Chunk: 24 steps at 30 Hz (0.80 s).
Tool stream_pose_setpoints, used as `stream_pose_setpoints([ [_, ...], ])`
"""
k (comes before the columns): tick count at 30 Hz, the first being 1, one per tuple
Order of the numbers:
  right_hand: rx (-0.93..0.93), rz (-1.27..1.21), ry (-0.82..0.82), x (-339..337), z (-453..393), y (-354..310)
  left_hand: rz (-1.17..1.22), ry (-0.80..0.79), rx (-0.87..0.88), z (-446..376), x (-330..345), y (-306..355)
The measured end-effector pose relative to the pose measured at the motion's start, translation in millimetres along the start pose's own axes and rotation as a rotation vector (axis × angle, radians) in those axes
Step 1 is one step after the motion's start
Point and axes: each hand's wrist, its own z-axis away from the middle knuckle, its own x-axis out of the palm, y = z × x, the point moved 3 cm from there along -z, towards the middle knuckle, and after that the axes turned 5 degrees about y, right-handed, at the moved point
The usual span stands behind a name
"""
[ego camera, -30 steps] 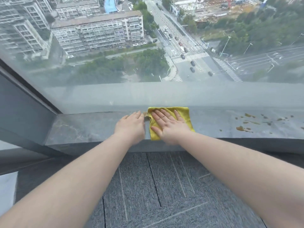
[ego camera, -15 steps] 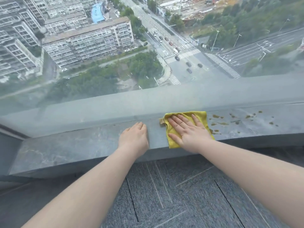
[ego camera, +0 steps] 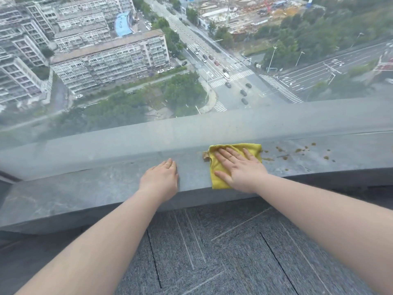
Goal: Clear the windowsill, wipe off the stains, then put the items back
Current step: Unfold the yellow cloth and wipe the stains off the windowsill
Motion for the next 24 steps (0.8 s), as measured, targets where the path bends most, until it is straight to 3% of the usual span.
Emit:
stream_pose_setpoints([
  [6,0.129,-0.01,-0.004,3,11,23,-0.03,0.016,0.004,-1,-3,1],
  [14,-0.044,-0.04,-0.029,8,-3,-32,-0.095,0.02,-0.012,0,-3,7],
  [24,0.115,-0.046,-0.024,4,25,65,-0.185,0.04,0.037,-5,-16,40],
])
